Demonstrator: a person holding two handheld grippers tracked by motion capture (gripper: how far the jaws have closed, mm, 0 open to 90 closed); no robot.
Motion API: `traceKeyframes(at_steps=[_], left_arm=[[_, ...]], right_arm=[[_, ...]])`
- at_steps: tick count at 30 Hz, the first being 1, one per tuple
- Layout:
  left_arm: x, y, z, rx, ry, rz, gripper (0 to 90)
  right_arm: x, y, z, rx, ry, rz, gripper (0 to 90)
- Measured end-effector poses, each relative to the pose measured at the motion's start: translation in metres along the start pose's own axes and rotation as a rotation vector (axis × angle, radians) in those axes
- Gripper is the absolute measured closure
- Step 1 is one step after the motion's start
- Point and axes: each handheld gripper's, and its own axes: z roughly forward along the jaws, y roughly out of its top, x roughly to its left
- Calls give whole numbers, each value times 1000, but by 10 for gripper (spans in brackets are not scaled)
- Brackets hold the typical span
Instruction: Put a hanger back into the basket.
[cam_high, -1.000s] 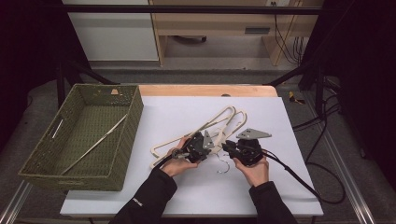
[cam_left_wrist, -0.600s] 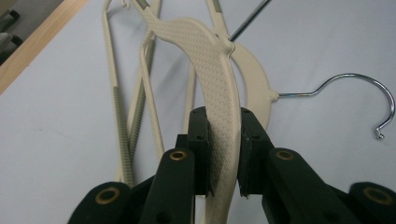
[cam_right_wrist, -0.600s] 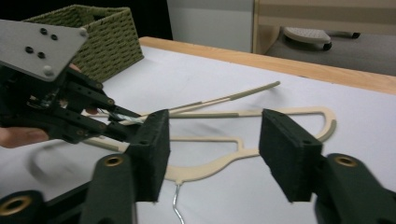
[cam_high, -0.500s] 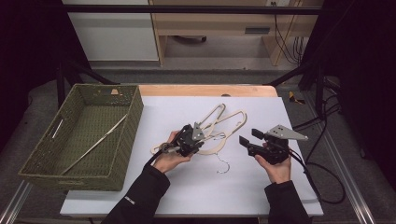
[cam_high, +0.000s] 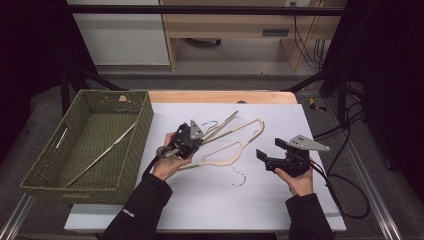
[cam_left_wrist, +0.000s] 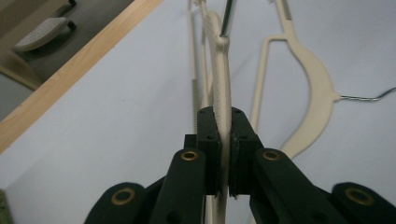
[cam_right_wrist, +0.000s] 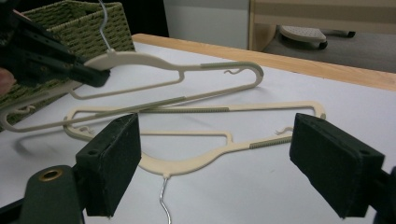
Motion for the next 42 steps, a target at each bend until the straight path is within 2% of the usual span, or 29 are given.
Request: traceKeyframes(at_steps=[4,7,13,18,19,21,23,24,26,27,28,29,30,34,36,39,41,42], left_arm=[[12,-5,-4,-9,6,-46,856],[15,-6,-8,-3,7,-40,856],[15,-7,-24,-28,7,-41,856],[12,-8,-49,-80,-19,-57,857],[12,-8,-49,-80,-19,-57,857],[11,-5,-64,-109,-35,-71,856],[11,-5,-68,-108,-41,-67,856],[10,-2,-79,-131,-60,-79,857],[9,1,-92,-159,-75,-89,856],[10,3,-100,-159,-79,-71,856],[10,6,-108,-181,-85,-79,856],[10,6,-108,-181,-85,-79,856],[11,10,-122,-205,-95,-75,856],[15,19,-148,-241,-109,-63,856],[20,24,-164,-258,-107,-55,856],[29,29,-183,-265,-76,-40,856],[32,30,-188,-266,-69,-38,856],[42,31,-200,-283,-65,-49,856]], right_arm=[[0,0,1,3,-4,-5,157],[0,0,0,0,-3,-4,151],[0,0,-3,-4,7,-13,113],[0,1,-7,-13,11,-27,83],[0,1,-7,-13,11,-27,83],[-1,1,-10,-20,12,-36,75],[0,2,-11,-19,14,-26,72],[0,2,-12,-19,12,-28,70],[0,1,-12,-20,13,-30,68],[0,1,-12,-22,16,-29,68],[0,1,-13,-20,15,-30,67],[0,1,-13,-20,15,-30,67],[0,1,-13,-21,14,-38,66],[1,1,-14,-19,17,-41,64],[1,1,-15,-22,18,-41,62],[1,1,-15,-25,20,-49,61],[2,1,-16,-24,19,-44,60],[2,1,-16,-26,19,-44,59]])
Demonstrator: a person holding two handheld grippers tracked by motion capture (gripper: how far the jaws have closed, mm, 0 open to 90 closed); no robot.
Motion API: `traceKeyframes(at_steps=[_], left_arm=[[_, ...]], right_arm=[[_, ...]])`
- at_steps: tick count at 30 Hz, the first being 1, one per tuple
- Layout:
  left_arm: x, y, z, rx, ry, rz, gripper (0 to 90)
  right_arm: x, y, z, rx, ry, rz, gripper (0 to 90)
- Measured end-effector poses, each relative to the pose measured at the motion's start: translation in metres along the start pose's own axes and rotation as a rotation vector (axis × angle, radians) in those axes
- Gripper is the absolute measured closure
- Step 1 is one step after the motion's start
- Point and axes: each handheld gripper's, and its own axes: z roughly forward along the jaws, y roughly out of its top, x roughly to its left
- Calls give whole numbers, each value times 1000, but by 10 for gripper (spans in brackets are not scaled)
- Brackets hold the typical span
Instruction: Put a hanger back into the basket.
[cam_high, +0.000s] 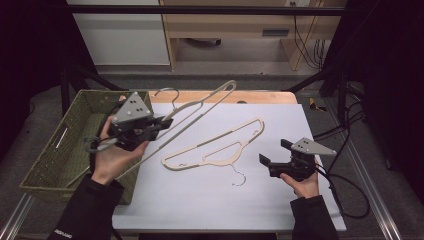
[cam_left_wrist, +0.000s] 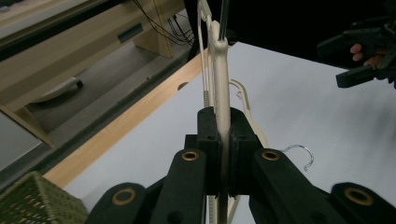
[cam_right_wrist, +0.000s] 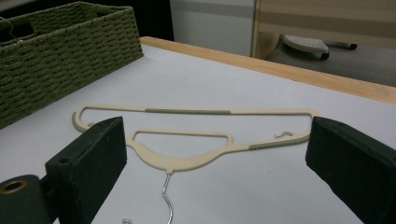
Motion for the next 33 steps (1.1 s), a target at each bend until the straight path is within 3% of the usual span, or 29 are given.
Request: traceKeyframes(at_steps=[7,13,14,16,17,18,21,29,33], left_arm=[[29,5,-31,-4,56,4,856],[51,-2,-44,4,84,-1,856],[61,-8,-48,10,99,-12,856],[67,-12,-49,13,102,-22,856],[78,-21,-52,27,112,-36,856],[78,-21,-52,27,112,-36,856],[96,-40,-55,42,126,-57,856],[123,-71,-61,58,161,-104,856],[132,-83,-62,95,187,-87,855]], right_arm=[[1,0,-1,-2,-3,9,53],[0,0,0,-1,-6,-9,49],[-1,-1,0,-3,-5,-15,47],[0,0,0,-2,-6,-9,46],[0,0,0,0,-9,-3,45],[0,0,0,0,-9,-3,45],[0,-1,0,1,-12,-1,45],[0,-1,0,5,-7,-8,42],[0,-1,1,8,-11,-11,41]])
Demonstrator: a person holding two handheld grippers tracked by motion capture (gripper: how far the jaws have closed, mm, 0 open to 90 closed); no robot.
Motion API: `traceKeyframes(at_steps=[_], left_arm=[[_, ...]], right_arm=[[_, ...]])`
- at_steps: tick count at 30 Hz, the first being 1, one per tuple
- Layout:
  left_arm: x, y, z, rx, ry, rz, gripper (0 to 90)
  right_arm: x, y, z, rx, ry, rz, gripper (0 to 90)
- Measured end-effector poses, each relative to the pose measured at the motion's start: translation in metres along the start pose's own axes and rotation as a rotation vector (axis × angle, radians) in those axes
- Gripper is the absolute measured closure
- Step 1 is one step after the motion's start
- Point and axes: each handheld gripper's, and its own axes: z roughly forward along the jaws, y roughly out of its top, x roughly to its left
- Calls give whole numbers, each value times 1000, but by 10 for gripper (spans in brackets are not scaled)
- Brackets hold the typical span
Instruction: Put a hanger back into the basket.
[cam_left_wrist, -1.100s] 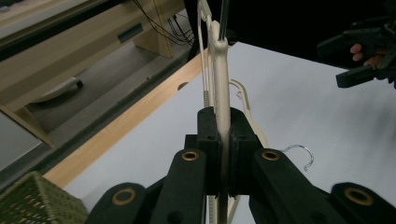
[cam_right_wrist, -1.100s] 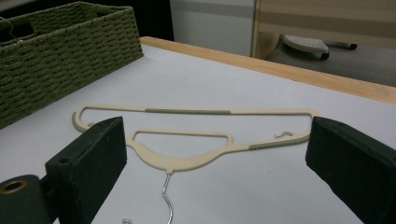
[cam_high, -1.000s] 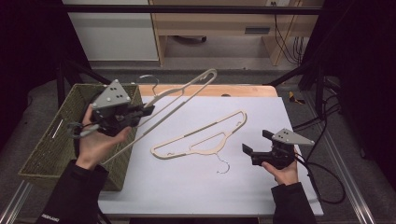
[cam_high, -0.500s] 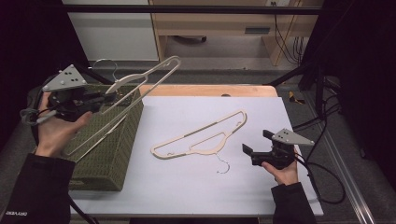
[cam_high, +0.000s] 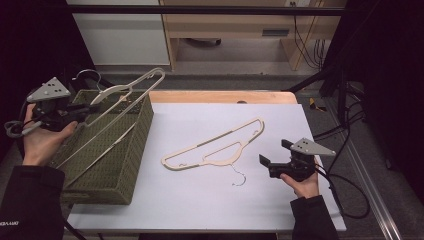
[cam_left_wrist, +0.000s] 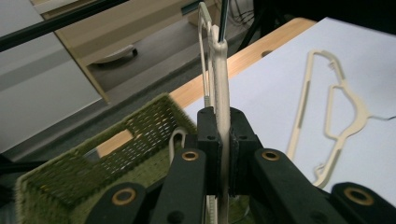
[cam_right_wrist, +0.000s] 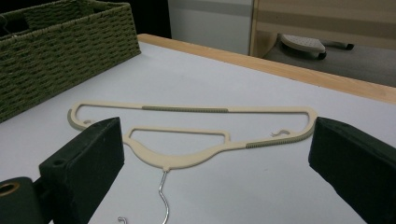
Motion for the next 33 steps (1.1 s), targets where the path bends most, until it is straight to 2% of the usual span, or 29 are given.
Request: traceKeyframes(at_steps=[1,8,9,12,17,19,23,29,33], left_arm=[[0,0,0,0,0,0,856],[21,-29,3,24,30,-37,855],[23,-31,4,10,33,-35,855],[27,-41,5,29,42,-56,856],[33,-55,9,49,48,-55,855],[33,-61,11,59,40,-51,855],[32,-70,15,103,55,-17,855],[28,-94,27,133,54,-21,856],[24,-110,39,154,71,-22,856]], right_arm=[[0,0,0,1,1,1,41],[0,0,0,3,0,0,42],[0,0,0,4,1,0,42],[0,0,1,4,1,-3,42],[0,-1,1,7,1,-6,42],[0,-1,1,8,-2,-1,42],[0,-1,1,9,0,1,42],[1,-1,2,14,3,-1,43],[1,-2,2,16,0,-2,44]])
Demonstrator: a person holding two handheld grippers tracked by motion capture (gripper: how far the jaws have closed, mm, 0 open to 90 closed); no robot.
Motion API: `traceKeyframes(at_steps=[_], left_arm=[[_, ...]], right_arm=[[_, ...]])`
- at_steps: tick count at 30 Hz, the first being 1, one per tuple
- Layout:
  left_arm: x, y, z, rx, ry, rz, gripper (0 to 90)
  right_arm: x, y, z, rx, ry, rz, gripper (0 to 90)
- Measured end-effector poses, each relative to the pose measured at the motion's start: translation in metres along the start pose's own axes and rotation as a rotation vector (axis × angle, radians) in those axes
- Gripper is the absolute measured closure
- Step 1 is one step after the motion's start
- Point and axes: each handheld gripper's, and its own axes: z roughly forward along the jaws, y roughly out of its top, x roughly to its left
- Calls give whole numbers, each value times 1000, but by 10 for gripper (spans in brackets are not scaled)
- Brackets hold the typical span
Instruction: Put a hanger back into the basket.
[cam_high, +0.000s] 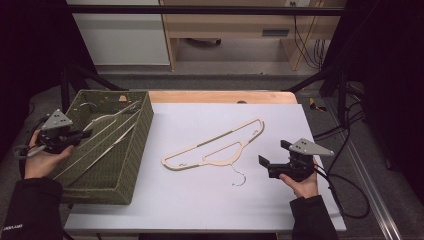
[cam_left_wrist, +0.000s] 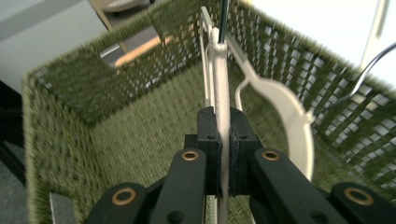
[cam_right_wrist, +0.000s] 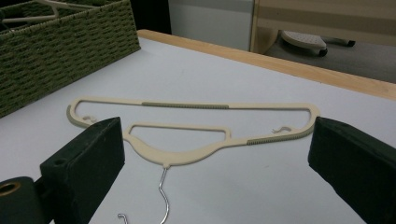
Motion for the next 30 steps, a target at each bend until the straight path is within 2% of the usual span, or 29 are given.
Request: traceKeyframes(at_steps=[8,11,13,14,16,18,26,29,30], left_arm=[[-8,-19,18,23,-3,-15,855],[-8,-22,20,47,-22,-32,852],[-9,-23,22,78,-15,-44,845],[-9,-23,22,78,-15,-44,839],[-9,-25,23,98,-38,-79,830],[-10,-24,24,112,-57,-90,815],[-22,-19,27,170,-92,-69,774],[-25,-19,26,163,-86,-65,749],[-25,-18,21,159,-83,-53,745]], right_arm=[[0,-1,1,4,0,-3,45],[0,-1,1,5,4,-8,46],[1,-1,1,5,5,-7,46],[1,-1,1,5,5,-7,46],[1,-1,1,4,4,-5,47],[1,-1,1,4,4,-6,48],[2,-1,1,5,7,-7,50],[2,-1,0,4,6,-5,51],[2,-1,0,3,6,-7,50]])
